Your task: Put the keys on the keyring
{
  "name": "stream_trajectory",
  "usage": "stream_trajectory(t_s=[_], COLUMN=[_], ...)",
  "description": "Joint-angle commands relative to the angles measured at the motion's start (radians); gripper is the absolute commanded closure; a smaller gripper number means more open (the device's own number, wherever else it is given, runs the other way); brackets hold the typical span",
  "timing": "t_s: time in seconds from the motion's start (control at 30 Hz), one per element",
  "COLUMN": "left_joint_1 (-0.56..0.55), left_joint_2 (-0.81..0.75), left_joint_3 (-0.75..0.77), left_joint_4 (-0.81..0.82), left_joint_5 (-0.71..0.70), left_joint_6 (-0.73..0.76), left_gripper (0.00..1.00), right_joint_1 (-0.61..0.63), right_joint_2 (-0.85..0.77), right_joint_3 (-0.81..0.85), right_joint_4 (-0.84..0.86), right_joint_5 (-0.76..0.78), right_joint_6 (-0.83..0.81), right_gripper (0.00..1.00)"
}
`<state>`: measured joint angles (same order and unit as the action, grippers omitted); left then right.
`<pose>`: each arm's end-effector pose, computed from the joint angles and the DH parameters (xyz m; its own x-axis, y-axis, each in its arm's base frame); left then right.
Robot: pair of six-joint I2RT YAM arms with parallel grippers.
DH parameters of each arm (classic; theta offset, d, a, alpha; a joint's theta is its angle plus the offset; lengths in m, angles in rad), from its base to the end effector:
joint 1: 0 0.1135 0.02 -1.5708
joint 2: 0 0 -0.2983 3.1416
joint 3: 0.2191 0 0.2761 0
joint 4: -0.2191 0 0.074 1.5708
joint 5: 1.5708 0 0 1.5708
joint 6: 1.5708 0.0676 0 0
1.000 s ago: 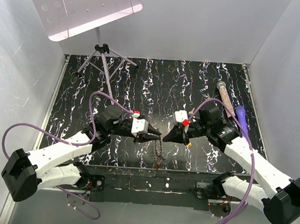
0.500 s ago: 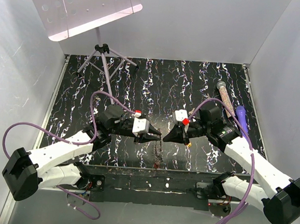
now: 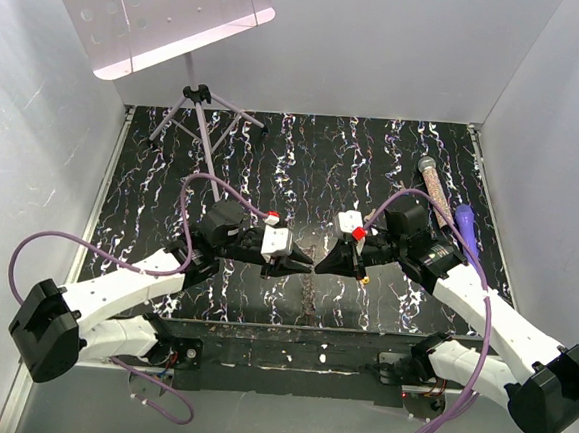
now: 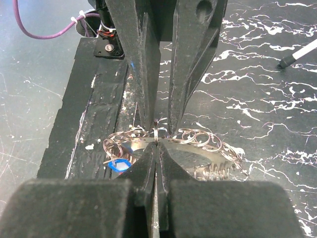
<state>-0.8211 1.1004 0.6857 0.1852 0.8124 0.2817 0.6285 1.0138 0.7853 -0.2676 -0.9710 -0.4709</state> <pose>0.1501 -0.2332 0.2983 0.1249 0.1464 -0.9813 0.9893 -0.0931 0.1121 0.1589 0.1845 0.3107 0.0738 -0.2629 -0.9620 -0.9937 -0.1004 -0.0488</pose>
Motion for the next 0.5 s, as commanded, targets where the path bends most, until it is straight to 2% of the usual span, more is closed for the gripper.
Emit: stream_trajectory(t_s=[0.0, 0.07, 0.23, 0.43, 0.47], left_joint_1=[-0.006, -0.007, -0.009, -0.009, -0.009], left_joint_2=[0.001, 0.006, 0.024, 0.009, 0.006], left_joint_3=[0.040, 0.046, 0.064, 0.038, 0.029], left_joint_4=[-0.023, -0.033, -0.062, 0.005, 0.020], left_joint_5=[0.010, 0.010, 0.022, 0.002, -0.004], left_joint_6=[0.007, 0.008, 0.014, -0.032, -0.042], left_gripper=[0.80, 0.83, 1.00, 1.00, 1.00], right_joint_1=[-0.003, -0.003, -0.003, -0.003, -0.003], right_joint_2=[-0.023, -0.023, -0.021, -0.012, -0.011], right_joint_3=[0.045, 0.045, 0.046, 0.051, 0.054], right_joint_4=[0.045, 0.044, 0.045, 0.054, 0.056], right_joint_5=[-0.025, -0.026, -0.031, -0.040, -0.031], right_joint_6=[0.014, 0.017, 0.020, 0.070, 0.083], right_gripper=[0.99, 0.99, 0.99, 0.99, 0.93])
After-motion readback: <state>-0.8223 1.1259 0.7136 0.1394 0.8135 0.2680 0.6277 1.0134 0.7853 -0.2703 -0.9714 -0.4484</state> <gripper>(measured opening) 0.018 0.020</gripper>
